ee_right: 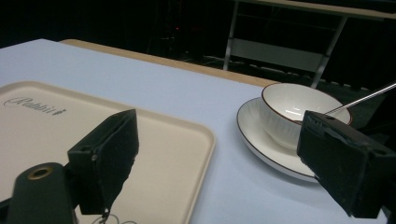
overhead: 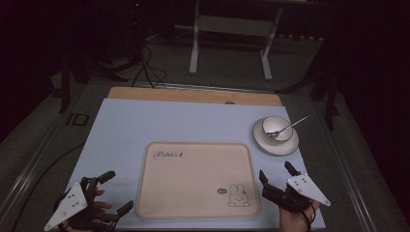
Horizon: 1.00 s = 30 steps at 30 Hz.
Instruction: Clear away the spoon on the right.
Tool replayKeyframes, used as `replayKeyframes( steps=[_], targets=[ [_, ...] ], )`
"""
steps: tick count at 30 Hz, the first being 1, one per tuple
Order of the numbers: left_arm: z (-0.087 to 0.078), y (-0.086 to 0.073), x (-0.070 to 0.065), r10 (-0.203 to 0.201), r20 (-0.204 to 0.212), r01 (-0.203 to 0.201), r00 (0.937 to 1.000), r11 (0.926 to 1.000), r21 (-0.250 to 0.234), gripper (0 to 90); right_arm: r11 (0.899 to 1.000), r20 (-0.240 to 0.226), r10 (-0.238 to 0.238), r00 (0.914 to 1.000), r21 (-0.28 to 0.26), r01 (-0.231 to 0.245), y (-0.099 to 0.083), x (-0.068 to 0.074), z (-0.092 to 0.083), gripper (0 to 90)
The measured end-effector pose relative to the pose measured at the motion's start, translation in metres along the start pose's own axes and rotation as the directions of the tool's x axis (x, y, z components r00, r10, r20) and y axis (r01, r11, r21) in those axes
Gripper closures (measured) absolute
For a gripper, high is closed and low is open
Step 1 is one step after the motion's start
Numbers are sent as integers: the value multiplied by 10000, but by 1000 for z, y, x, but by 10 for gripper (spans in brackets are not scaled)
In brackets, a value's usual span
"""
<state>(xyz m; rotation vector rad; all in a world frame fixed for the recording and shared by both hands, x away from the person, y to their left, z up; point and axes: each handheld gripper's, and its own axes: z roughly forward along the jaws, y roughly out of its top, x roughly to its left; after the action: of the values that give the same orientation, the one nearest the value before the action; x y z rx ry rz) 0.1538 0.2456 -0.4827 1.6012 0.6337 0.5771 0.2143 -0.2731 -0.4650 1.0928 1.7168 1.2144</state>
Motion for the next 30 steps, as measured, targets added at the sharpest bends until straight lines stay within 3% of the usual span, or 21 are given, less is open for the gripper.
replayKeyframes(
  steps=[14,22,30],
  targets=[
    [-1,1,-1,17,123,-16,9999,9999,-121,0,9996,90,-269,9996,-39,270,4,2,-3,125],
    [-1,1,-2,121,147,-119,9998,9999,-123,0,9986,-294,-392,9988,-370,381,21,10,-6,125],
    [-1,1,-2,121,169,-119,9998,9999,-109,0,9948,-249,-710,9972,-744,690,42,7,-3,124]
  ],
)
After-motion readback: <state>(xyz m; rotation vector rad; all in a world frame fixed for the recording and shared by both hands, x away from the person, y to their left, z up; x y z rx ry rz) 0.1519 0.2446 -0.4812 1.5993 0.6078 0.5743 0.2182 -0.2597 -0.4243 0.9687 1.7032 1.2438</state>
